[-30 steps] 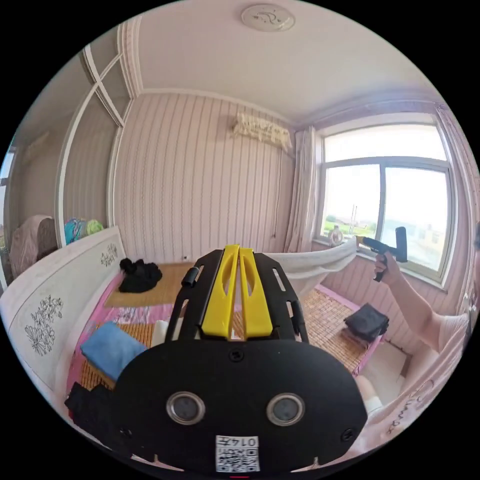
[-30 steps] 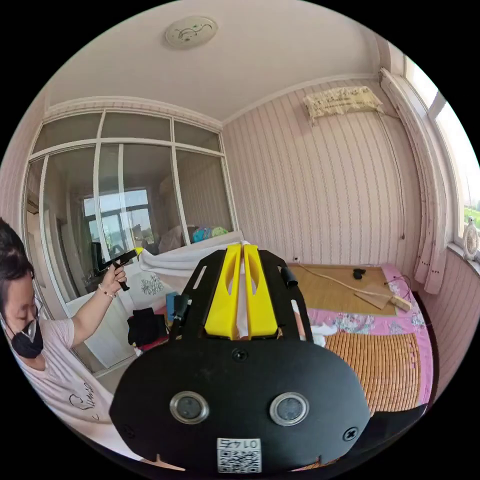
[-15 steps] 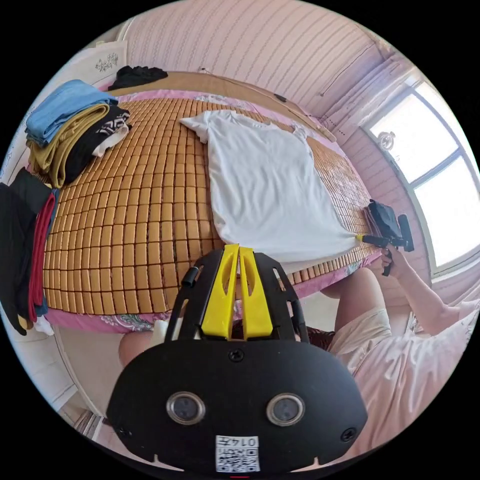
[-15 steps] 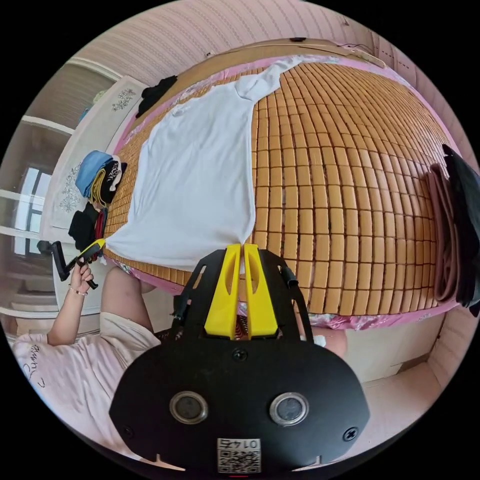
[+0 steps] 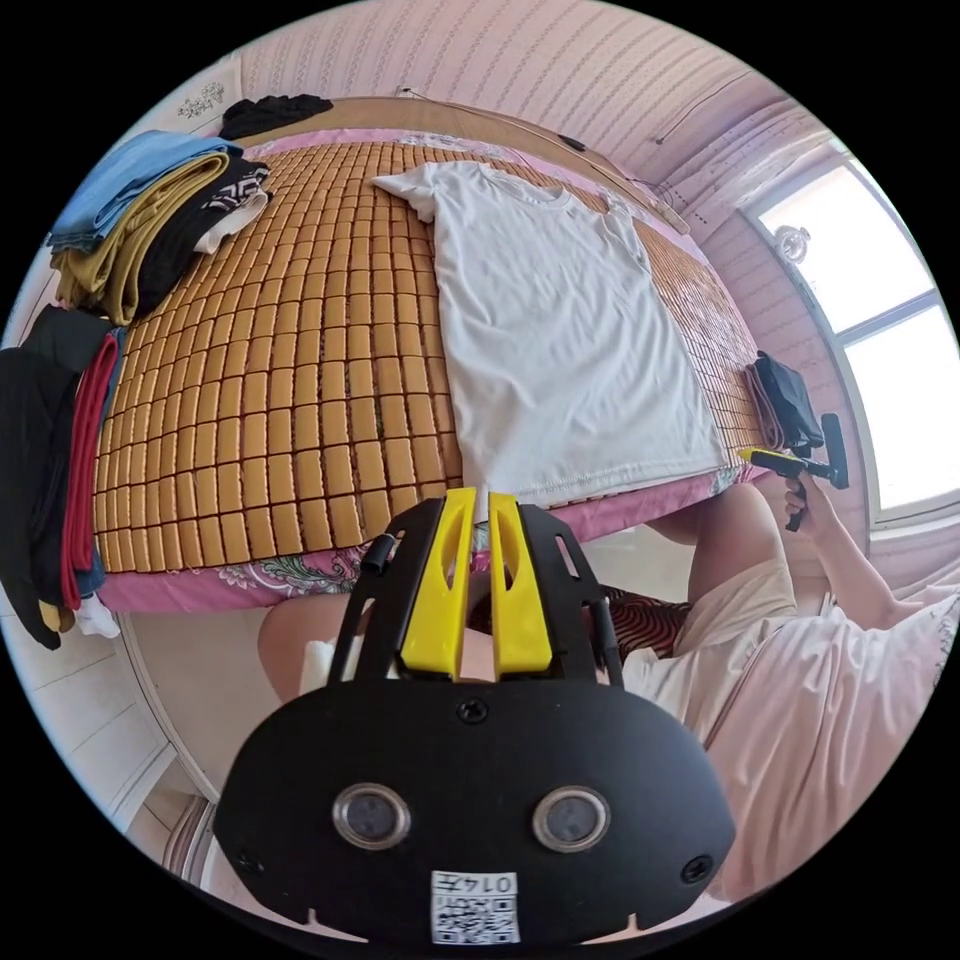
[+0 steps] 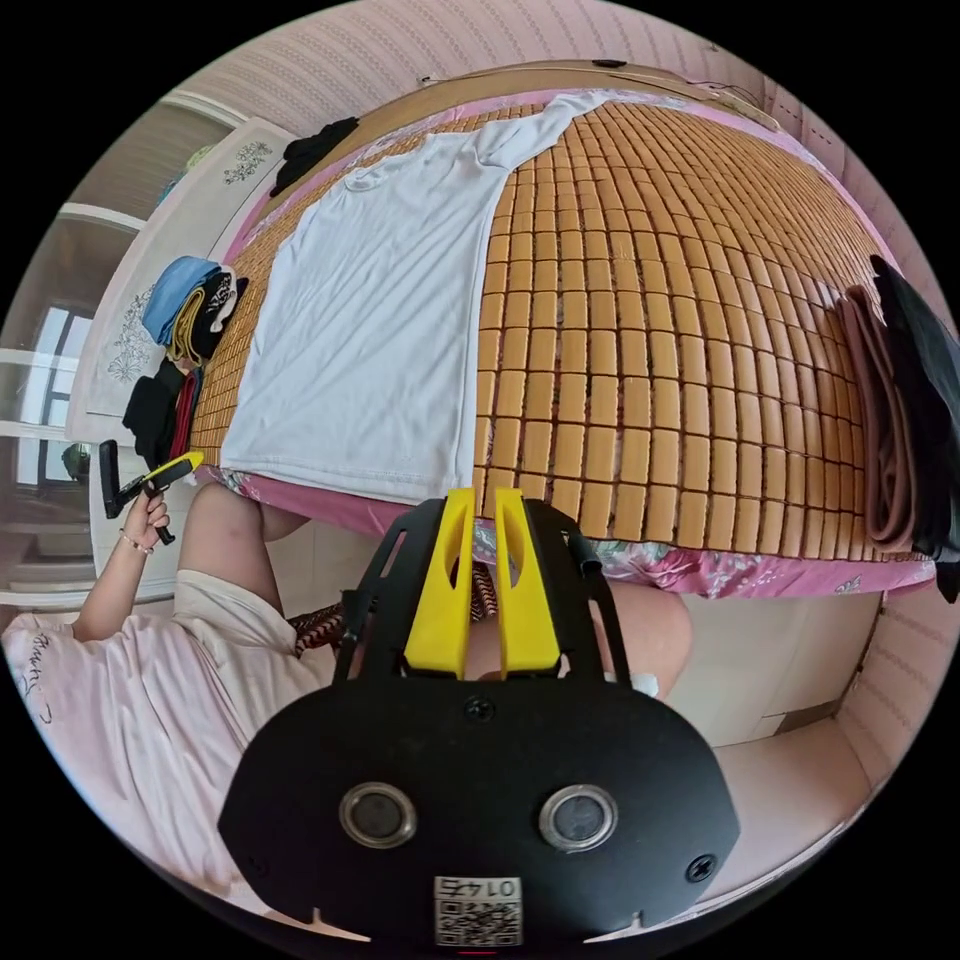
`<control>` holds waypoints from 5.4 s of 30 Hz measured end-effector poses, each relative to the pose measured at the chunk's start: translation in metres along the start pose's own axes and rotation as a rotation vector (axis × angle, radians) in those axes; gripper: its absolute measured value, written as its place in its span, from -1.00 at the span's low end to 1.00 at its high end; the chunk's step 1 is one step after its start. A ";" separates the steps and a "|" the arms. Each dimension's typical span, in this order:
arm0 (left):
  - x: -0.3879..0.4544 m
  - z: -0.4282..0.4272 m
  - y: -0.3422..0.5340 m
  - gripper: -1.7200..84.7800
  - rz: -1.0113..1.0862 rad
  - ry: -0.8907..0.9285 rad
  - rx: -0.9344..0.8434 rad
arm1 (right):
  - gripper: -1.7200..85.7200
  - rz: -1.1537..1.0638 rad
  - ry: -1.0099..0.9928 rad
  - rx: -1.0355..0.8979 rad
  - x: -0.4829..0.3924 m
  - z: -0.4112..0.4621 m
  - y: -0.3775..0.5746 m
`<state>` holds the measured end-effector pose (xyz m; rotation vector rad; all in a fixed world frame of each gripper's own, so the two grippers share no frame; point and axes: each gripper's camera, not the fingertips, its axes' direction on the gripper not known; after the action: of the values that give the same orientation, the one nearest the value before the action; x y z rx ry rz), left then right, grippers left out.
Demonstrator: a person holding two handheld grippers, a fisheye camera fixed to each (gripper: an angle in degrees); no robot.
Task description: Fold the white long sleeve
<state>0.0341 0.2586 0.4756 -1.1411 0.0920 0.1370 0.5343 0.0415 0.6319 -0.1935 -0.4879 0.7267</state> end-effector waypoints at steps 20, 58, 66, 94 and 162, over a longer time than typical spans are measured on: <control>-0.031 0.106 -0.100 -0.97 0.090 -0.025 -0.222 | -0.94 0.086 0.002 -0.083 0.019 0.014 -0.044; 0.137 0.319 -0.409 -0.83 0.601 0.157 -0.079 | -0.96 0.052 0.208 0.235 0.063 0.023 -0.300; 0.157 0.337 -0.399 -0.84 0.643 0.153 -0.051 | -0.84 0.117 0.208 0.268 0.065 -0.016 -0.062; 0.259 0.437 -0.414 -0.86 0.726 0.036 -0.026 | -0.96 0.341 0.373 0.498 0.085 -0.061 0.093; -0.004 0.153 -0.161 -0.81 0.162 -0.018 0.137 | -0.72 -0.226 0.185 0.274 -0.049 0.001 -0.070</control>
<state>0.0553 0.3313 0.6839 -0.9950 0.1756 0.2809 0.5436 -0.0437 0.6383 0.0513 -0.2257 0.5409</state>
